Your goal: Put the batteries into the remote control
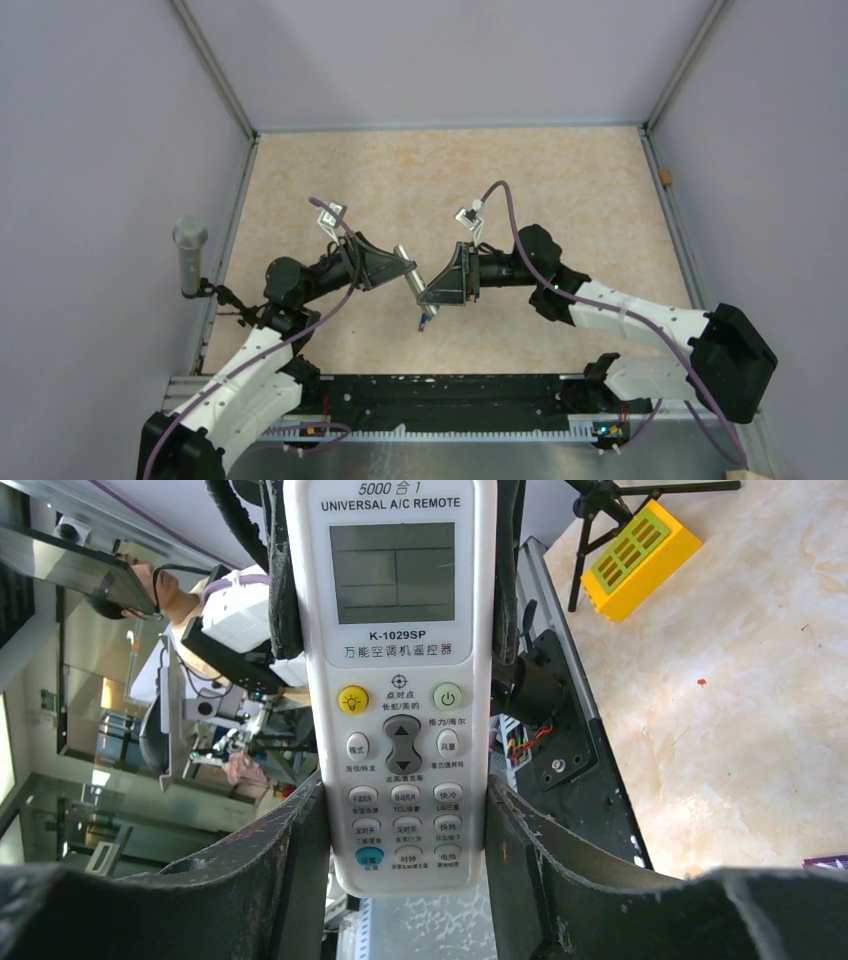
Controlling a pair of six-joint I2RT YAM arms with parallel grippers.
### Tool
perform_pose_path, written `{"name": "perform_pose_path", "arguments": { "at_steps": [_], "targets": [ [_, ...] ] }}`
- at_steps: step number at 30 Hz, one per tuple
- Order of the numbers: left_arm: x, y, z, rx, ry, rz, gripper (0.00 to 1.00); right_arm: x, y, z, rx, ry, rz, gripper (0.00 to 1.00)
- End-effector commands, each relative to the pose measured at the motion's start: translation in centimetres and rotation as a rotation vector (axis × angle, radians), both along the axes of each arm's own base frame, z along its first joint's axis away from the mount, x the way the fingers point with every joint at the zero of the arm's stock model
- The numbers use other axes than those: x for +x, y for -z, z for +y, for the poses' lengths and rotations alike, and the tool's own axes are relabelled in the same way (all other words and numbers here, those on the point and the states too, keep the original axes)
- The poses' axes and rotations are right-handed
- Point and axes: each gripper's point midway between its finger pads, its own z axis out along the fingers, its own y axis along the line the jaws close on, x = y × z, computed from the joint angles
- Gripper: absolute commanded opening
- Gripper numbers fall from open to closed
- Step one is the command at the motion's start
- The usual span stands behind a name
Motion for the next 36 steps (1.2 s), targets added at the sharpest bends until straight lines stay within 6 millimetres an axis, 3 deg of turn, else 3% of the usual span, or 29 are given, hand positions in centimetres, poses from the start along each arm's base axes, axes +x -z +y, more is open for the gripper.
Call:
{"name": "perform_pose_path", "arguments": {
  "at_steps": [1,6,12,19,28,36],
  "targets": [
    [-0.4,-0.9,0.2,-0.026,0.002,-0.039,0.00,0.1,-1.6,0.0,0.027,0.017,-0.067,0.31],
    [0.4,-0.5,0.5,0.005,-0.058,-0.019,0.00,0.6,-0.7,-0.9,-0.062,0.081,-0.100,0.66],
    [2.0,0.9,1.1,0.079,-0.169,0.052,0.00,1.7,0.2,-2.4,-0.229,0.207,-0.210,0.81],
    [3.4,2.9,1.9,0.163,-0.266,0.177,0.00,1.5,0.7,-1.8,-0.432,0.273,-0.370,0.81],
    [3.7,3.8,2.3,0.197,-0.299,0.254,0.00,3.5,3.2,-0.9,-0.707,0.393,-0.515,0.72],
    [3.7,4.4,2.5,0.211,-0.311,0.284,0.00,3.8,4.1,0.6,-0.798,0.414,-0.585,0.56]
  ]
}}
